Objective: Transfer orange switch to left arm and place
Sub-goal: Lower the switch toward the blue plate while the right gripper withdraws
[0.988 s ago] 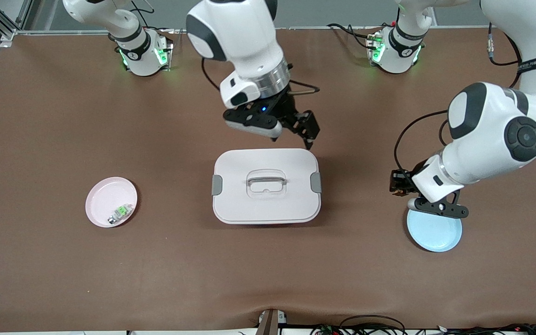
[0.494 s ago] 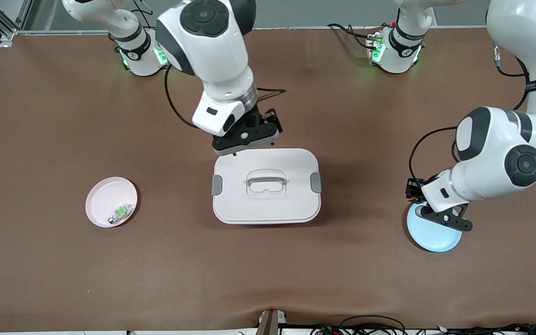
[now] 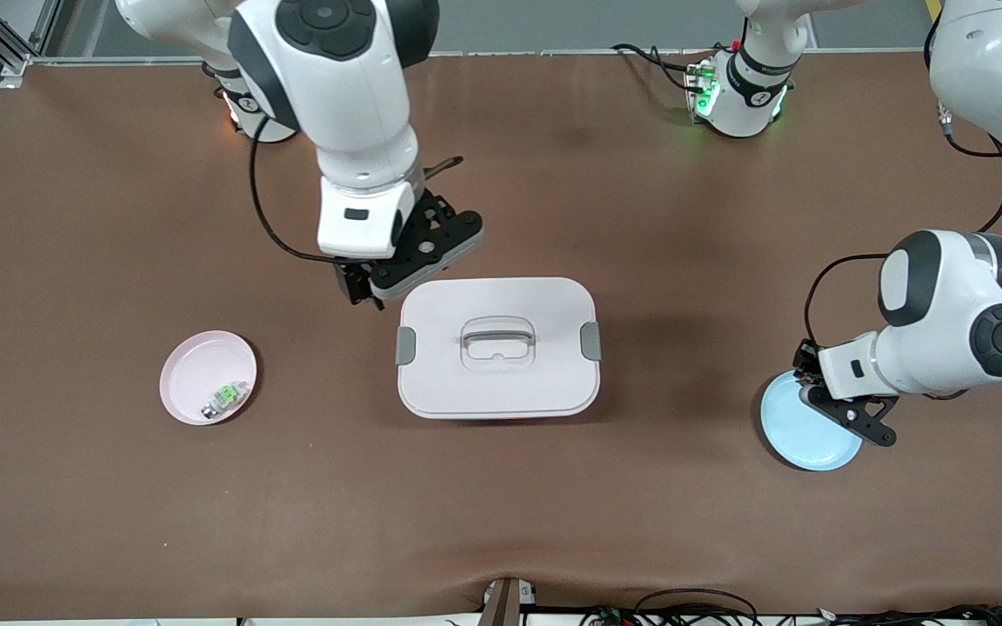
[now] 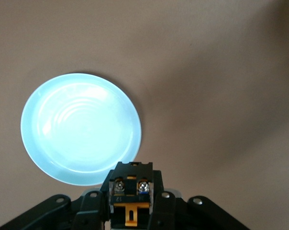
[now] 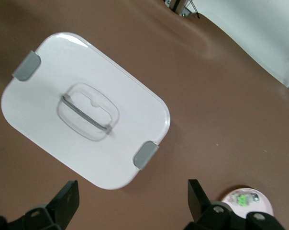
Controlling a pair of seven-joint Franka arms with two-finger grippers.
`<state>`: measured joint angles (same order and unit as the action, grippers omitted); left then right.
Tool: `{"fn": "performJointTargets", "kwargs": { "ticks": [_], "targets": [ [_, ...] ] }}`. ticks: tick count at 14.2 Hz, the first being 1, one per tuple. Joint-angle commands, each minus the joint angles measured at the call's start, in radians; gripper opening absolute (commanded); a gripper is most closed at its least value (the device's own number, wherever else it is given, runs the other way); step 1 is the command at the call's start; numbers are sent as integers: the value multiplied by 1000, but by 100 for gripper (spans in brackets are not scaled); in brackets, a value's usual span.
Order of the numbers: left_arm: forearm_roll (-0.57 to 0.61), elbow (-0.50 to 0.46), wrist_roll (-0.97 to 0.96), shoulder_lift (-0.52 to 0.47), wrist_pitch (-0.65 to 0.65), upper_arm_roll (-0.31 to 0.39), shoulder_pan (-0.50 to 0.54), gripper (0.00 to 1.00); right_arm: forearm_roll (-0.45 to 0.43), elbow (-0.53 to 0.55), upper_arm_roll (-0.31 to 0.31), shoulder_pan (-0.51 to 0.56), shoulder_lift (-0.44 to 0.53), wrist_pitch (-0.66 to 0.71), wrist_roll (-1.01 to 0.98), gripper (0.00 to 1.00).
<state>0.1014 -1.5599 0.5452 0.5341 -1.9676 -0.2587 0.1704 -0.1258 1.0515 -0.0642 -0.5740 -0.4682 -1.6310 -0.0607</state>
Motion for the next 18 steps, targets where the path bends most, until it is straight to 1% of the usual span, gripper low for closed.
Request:
{"fn": "performJointTargets", "kwargs": {
  "ticks": [1,3,5,8,10,12,13,15,16,18],
  "targets": [
    [27,3,128,27,-31,-8,30,0,-5,10,-12,75,46,62,-74,100],
    [99,3,173,43,-46,-8,34,0,-18,10,-9,109,68,136,-68,100],
    [159,3,206,61,-65,-8,34,0,-20,10,21,149,80,178,-74,100],
    [169,-15,306,92,-144,-8,38,0,-17,10,47,227,105,186,-79,100],
    [169,-40,370,110,-213,-10,66,0,-9,10,46,296,117,203,-77,100],
    [169,-61,427,116,-252,-11,66,0,-2,10,46,353,120,214,-77,100],
    [169,-75,462,116,-267,-11,66,0,3,10,44,373,120,209,-77,100],
    [169,-104,571,130,-342,-11,83,0,23,10,46,402,122,210,-73,100],
    [169,-109,619,145,-376,-13,109,0,21,10,50,407,123,212,-68,100],
    [167,-105,689,158,-405,-17,116,0,23,10,49,448,123,212,-68,100]
  ]
}}
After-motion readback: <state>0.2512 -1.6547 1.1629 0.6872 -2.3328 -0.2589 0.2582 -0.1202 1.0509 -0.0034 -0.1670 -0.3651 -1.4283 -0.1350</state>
